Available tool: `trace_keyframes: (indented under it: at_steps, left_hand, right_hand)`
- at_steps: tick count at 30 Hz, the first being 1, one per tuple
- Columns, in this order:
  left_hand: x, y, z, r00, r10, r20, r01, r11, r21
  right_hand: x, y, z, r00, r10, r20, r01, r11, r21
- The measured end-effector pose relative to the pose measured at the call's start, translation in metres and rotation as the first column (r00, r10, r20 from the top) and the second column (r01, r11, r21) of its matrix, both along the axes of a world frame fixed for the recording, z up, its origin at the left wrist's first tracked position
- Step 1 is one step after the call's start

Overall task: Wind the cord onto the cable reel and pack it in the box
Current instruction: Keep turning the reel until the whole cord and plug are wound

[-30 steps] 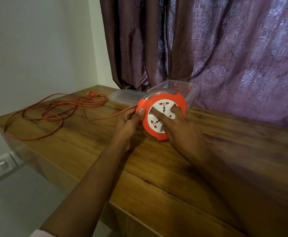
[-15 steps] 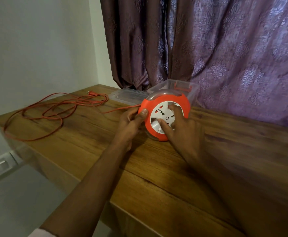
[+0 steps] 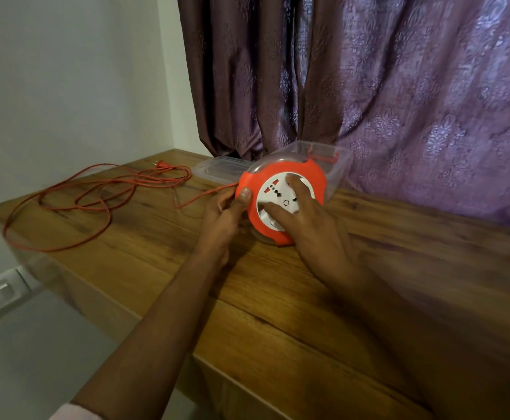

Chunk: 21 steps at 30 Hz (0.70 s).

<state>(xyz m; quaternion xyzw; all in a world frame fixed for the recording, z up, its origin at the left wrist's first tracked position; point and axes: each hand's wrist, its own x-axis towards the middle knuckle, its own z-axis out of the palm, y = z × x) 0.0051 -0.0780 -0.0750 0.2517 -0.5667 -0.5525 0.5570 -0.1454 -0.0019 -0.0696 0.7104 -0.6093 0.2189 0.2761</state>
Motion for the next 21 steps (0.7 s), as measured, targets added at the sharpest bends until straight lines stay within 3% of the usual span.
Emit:
trace_keyframes:
  at_steps: [8,21]
  left_hand:
    - [-0.0015,-0.0004,0.0000,1.000,-0.016,-0.005,0.016,1.000,0.018]
    - [-0.0050,0.0008,-0.0033,0.998,-0.041,0.045,0.041,0.999,0.011]
  right_hand:
    - [-0.0006,0.0072,0.0039,0.993,-0.092,-0.076,0.096,0.994,0.057]
    - [-0.0039,0.0035,0.0033,0.968,-0.219,0.119,0.218,0.976,0.018]
